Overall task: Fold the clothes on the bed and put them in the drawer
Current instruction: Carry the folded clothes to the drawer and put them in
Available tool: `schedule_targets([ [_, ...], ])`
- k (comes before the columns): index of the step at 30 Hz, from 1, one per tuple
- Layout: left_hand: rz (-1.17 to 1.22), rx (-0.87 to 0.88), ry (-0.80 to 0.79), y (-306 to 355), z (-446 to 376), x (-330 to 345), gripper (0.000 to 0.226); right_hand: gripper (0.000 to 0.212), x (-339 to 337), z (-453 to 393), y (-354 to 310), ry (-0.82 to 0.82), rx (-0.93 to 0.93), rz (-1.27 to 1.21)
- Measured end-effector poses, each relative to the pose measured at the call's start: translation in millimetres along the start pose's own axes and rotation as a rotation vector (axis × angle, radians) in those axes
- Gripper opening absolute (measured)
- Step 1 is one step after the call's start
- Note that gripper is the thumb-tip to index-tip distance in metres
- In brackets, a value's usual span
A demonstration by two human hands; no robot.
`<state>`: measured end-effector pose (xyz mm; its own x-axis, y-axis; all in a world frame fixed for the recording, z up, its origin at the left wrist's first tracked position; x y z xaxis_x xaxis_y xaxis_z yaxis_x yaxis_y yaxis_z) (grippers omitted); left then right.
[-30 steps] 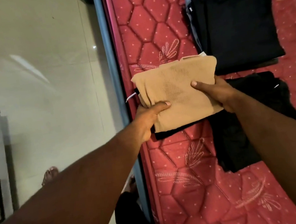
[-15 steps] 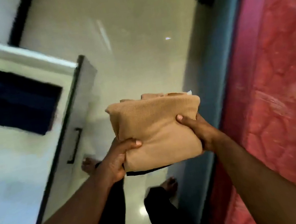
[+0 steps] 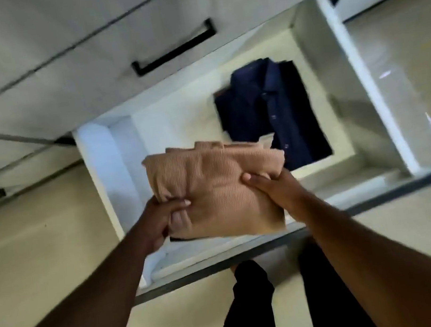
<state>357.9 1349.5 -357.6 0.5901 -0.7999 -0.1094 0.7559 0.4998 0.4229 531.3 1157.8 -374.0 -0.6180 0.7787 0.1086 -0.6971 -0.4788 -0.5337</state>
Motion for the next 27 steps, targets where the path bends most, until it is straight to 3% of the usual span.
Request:
schedule_targets([
  [3, 0.068, 0.077, 0.147, -6.7, -65.6, -37.6, 0.052, 0.061, 39.6, -71.9, -17.5, -0.028, -0.040, 0.099],
  [6, 0.039, 0.123, 0.288, -34.3, -120.8, -63.3, 0.077, 0.077, 69.3, -131.3, -7.4, -0.039, -0.100, 0.553],
  [9, -0.418, -0.030, 0.453, -71.4, -127.4, -58.1, 0.101, 0.078, 79.4, -119.9, 12.5, -0.133, -0.222, 0.813],
  [11, -0.708, -0.028, 0.532, -87.7, -98.0, -36.2, 0.092, 0.068, 71.1, -85.3, 37.9, -0.209, -0.213, 0.956],
  [13, -0.922, 0.174, 0.461, -88.3, -62.7, 14.0, 0.082, 0.062, 55.9, -45.4, 74.1, -0.406, -0.153, 1.134],
  [15, -1.070, 0.364, 0.358, -94.2, -27.3, 59.9, 0.079, 0.073, 33.9, -18.3, 106.0, -0.574, -0.128, 1.351],
  [16, -1.127, 0.408, 0.270, -100.9, -14.3, 78.5, 0.079, 0.079, 21.3, -9.0, 116.0, -0.626, -0.134, 1.448],
  [18, -1.190, 0.412, -0.053, -128.8, -0.5, 110.6, 0.085, 0.082, 3.9, 2.4, 127.9, -0.696, -0.214, 1.609],
  [20, -1.369, 0.394, -0.272, -159.9, 4.8, 129.2, 0.087, 0.073, -1.4, 4.5, 126.5, -0.734, -0.334, 1.703],
  [23, -1.553, 0.472, -0.262, -152.0, -8.9, 122.6, 0.069, 0.060, 1.8, -1.3, 121.4, -0.790, -0.384, 1.829],
  [27, -1.673, 0.441, -0.306, -116.9, -27.3, 109.2, 0.060, 0.063, 8.1, -13.5, 103.3, -0.794, -0.336, 1.950],
])
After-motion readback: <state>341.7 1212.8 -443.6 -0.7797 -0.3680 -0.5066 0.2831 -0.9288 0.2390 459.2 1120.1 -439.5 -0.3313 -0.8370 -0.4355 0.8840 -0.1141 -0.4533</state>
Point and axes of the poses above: each hand's wrist, its own z-axis away from the middle knuckle, its own x-axis out of the palm, y = z × x, the point moved 10 cm from there along -z, towards the middle knuckle, and after that the axes turned 6 degrees about -z, right-handed, at the moved point
